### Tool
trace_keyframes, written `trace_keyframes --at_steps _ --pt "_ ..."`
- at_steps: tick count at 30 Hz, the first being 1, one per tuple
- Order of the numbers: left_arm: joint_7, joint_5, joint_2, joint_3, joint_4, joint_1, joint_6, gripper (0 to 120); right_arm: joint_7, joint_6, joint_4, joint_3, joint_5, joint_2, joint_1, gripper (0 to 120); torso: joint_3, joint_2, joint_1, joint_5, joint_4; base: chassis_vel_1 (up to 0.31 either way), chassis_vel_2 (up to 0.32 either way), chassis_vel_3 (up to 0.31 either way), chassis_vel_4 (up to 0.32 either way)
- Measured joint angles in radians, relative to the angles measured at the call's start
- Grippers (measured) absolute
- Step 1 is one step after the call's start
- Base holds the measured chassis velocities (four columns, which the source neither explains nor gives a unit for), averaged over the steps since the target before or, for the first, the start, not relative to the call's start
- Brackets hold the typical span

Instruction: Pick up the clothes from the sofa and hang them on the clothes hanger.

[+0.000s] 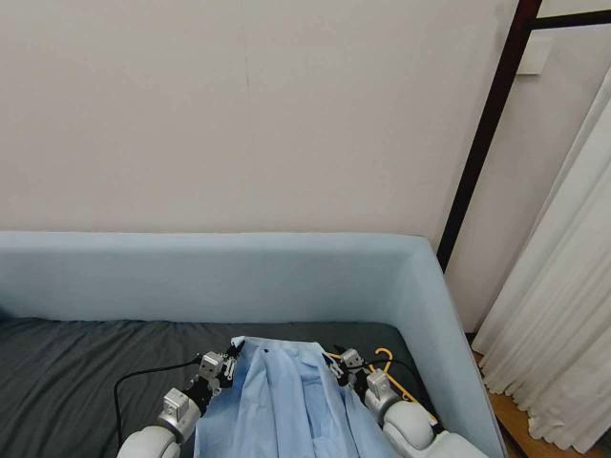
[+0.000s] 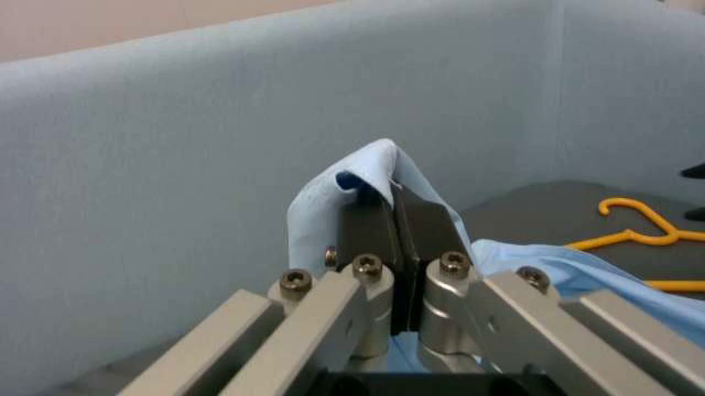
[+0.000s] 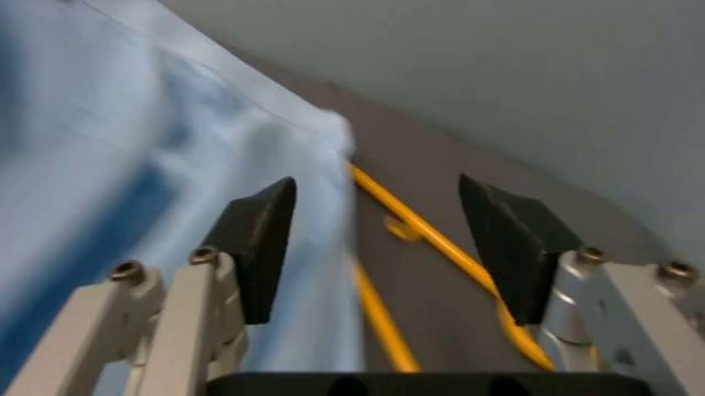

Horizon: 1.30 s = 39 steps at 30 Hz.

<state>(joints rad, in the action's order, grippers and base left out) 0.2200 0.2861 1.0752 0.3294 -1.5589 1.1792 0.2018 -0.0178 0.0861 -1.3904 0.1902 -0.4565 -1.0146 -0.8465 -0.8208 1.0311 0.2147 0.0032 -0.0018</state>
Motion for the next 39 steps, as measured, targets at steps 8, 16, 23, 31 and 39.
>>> trace_keyframes --at_steps 8,16,23,31,39 --pt "0.003 -0.001 -0.022 0.007 -0.041 0.028 -0.002 0 -0.123 0.247 0.052 -0.066 0.031 0.01 0.046 90 0.0 0.0 0.0 -0.0002 0.0007 0.0 0.0 0.0 0.0" --pt "0.003 -0.003 -0.031 0.037 -0.074 0.059 -0.003 0 0.035 0.488 0.134 -0.09 0.111 -0.054 0.126 100 0.0 0.0 0.0 -0.0003 0.0006 0.0 0.0 0.0 0.0" --pt "0.004 -0.001 -0.04 0.055 -0.077 0.068 0.004 0 0.114 0.54 0.263 -0.108 0.164 -0.108 0.195 100 0.0 0.0 0.0 -0.0004 0.0006 0.0 0.0 0.0 0.0" --pt "0.005 0.006 -0.046 0.057 -0.07 0.063 0.013 0 0.135 0.612 0.361 -0.149 0.206 -0.148 0.225 100 0.0 0.0 0.0 -0.0004 0.0005 0.0 0.0 0.0 0.0" --pt "0.0 0.007 -0.043 0.039 -0.048 0.042 0.019 0 0.176 0.616 0.438 -0.176 0.216 -0.166 0.242 98 0.0 0.0 0.0 -0.0004 0.0005 0.0 0.0 0.0 0.0"
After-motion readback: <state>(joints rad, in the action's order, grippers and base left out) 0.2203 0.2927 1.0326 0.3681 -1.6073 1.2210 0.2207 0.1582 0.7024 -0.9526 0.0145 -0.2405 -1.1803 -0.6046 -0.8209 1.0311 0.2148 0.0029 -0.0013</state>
